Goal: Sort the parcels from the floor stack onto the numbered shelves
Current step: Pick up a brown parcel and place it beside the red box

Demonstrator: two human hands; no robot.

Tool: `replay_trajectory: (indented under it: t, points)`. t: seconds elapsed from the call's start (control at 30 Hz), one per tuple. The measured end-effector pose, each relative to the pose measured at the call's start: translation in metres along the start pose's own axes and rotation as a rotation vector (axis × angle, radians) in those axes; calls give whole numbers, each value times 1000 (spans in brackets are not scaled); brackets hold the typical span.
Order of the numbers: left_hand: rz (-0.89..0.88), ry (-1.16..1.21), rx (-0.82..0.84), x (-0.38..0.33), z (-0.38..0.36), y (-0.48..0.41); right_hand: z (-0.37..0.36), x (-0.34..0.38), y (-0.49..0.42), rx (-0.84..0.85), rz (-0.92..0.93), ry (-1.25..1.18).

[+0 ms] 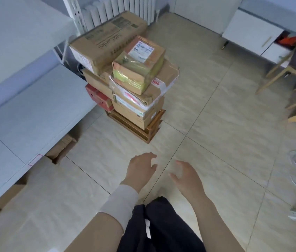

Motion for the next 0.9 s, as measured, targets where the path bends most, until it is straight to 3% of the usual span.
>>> replay_trajectory:
  t: [0.5, 0.77, 0.9]
  points:
    - [88, 253, -352, 21, 146, -133, 78, 122, -161, -29, 162, -143]
    - [6, 327, -536, 38, 229, -189, 90, 163, -220, -40, 97, -325]
    - [16, 447, -533, 62, 271, -234, 95, 185, -252, -107, -14, -527]
Point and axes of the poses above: each hand's wrist, its own y-axis away from the middle knuckle, its own z-axis out of the back of the hand, x = y × z, the point moved 6 cm from there along -y, towards the middle knuckle
